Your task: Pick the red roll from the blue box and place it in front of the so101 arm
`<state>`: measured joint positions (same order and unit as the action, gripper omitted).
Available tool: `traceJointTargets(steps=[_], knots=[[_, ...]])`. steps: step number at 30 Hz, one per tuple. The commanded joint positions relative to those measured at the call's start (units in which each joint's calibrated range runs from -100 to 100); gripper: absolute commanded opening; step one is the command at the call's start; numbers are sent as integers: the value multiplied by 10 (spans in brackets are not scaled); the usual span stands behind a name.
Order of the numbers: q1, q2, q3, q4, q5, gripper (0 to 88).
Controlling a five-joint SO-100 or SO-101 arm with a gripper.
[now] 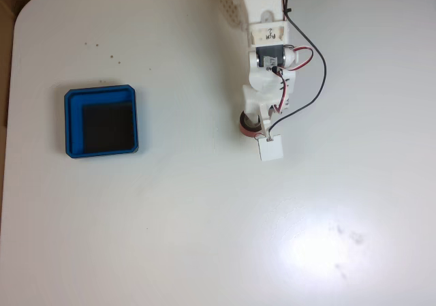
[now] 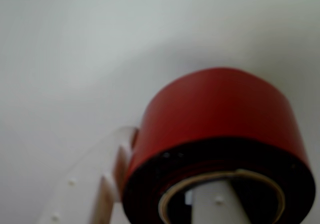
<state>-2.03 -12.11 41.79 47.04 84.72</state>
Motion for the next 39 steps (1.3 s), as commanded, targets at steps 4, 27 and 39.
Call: traceJointTargets(steps=[4, 27, 39], knots=[[7, -3, 1, -12, -1, 9], [7, 22, 1, -12, -1, 72], [8, -34, 3, -9, -1, 74]])
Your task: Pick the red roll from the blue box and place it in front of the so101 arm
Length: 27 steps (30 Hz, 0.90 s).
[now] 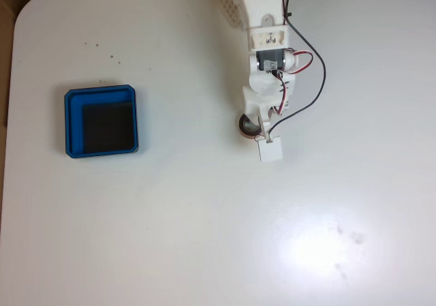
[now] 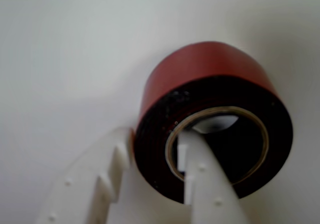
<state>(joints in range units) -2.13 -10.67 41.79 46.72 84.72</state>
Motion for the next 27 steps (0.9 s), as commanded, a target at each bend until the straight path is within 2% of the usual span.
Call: traceJointTargets(steps=[1, 11, 20, 27], knots=[[9, -65, 3, -5, -1, 74], [13, -230, 21, -3, -1, 74], [20, -460, 156, -8, 4, 74], [22, -557, 194, -9, 4, 74]])
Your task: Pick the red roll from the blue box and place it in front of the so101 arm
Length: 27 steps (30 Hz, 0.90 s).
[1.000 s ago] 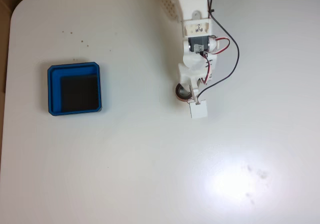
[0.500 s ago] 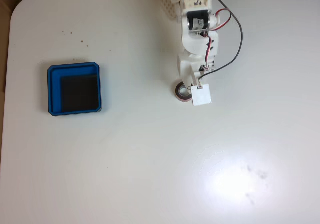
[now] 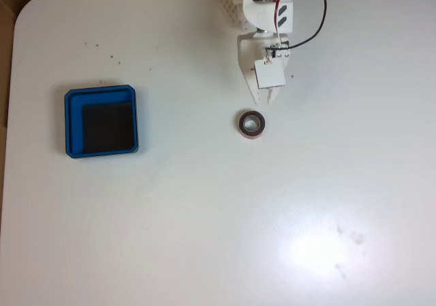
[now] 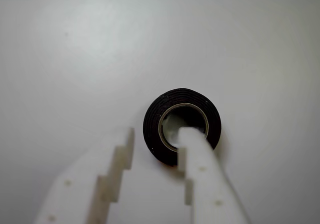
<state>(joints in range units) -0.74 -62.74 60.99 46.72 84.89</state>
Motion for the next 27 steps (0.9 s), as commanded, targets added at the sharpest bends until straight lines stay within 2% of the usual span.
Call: traceJointTargets(steps=[1, 27], knots=[[8, -46, 4, -9, 2, 74], [8, -294, 211, -11, 2, 74]])
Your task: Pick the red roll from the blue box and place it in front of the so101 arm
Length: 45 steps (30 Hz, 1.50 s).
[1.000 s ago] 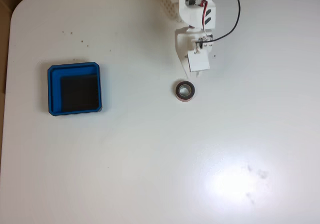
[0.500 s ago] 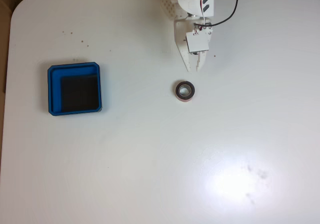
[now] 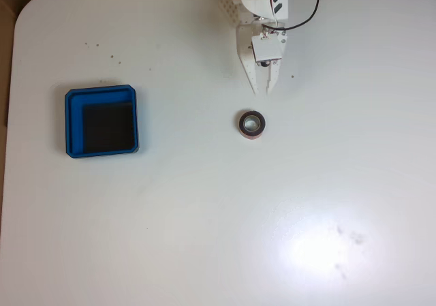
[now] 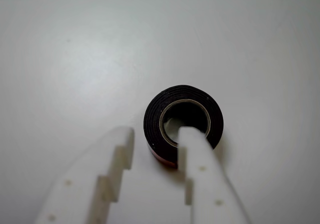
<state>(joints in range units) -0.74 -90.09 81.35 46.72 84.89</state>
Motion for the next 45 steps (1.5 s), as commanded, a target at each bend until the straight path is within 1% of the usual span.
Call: traceJointTargets(steps=[1, 9, 16, 18, 36, 40, 45], knots=[[8, -29, 15, -11, 2, 74], [7, -87, 83, -18, 2, 74], [7, -88, 183, -142, 3, 74], [7, -88, 187, -152, 3, 74], [7, -87, 185, -150, 4, 62], [7, -87, 185, -150, 4, 20], [7, -87, 185, -150, -1, 10]])
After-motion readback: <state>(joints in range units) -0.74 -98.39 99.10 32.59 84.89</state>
